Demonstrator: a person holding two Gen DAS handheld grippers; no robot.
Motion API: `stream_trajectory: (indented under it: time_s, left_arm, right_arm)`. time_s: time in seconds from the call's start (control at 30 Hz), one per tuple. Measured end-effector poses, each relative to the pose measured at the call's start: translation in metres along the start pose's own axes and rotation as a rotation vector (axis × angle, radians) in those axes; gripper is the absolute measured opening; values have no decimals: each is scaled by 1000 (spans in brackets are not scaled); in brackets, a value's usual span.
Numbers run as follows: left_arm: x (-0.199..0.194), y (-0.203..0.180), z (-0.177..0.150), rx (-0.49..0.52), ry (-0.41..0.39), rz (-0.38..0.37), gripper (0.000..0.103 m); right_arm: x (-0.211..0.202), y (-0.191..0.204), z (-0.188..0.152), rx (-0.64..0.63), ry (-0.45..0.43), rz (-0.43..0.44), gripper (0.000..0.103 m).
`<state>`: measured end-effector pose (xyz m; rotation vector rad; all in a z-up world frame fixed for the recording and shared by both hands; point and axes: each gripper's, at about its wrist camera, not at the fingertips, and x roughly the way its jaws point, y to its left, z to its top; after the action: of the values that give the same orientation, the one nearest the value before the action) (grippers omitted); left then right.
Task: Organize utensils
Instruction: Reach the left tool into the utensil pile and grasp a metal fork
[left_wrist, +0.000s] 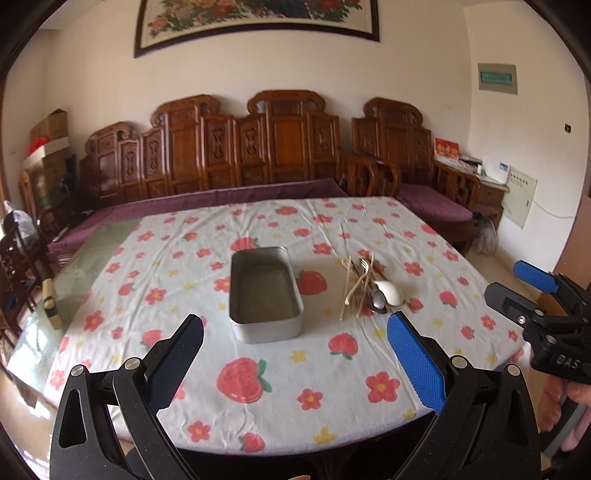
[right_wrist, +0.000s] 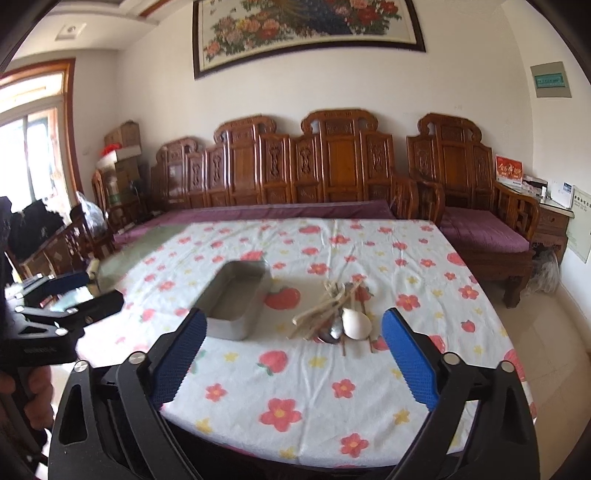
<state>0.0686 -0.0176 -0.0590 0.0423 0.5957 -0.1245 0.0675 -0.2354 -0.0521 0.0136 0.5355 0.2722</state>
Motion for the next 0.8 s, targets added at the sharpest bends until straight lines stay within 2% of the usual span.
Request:
stream_trajectory:
  time_s: [0.3, 0.53, 0.6, 0.8]
  left_arm:
    - [57, -6, 8, 24, 59, -75, 97]
    - [101, -16, 12, 49, 113, -98, 96]
    - [113, -21, 13, 62, 130, -106, 95]
    - [151, -37, 15, 94, 203, -146, 78]
  right_arm:
    - [69, -39, 10, -51, 79, -17, 89]
    - [145, -68, 12, -62, 173, -3, 83]
    - [165, -75, 9, -47, 202, 10, 81]
    - [215, -107, -9, 18, 298, 28, 76]
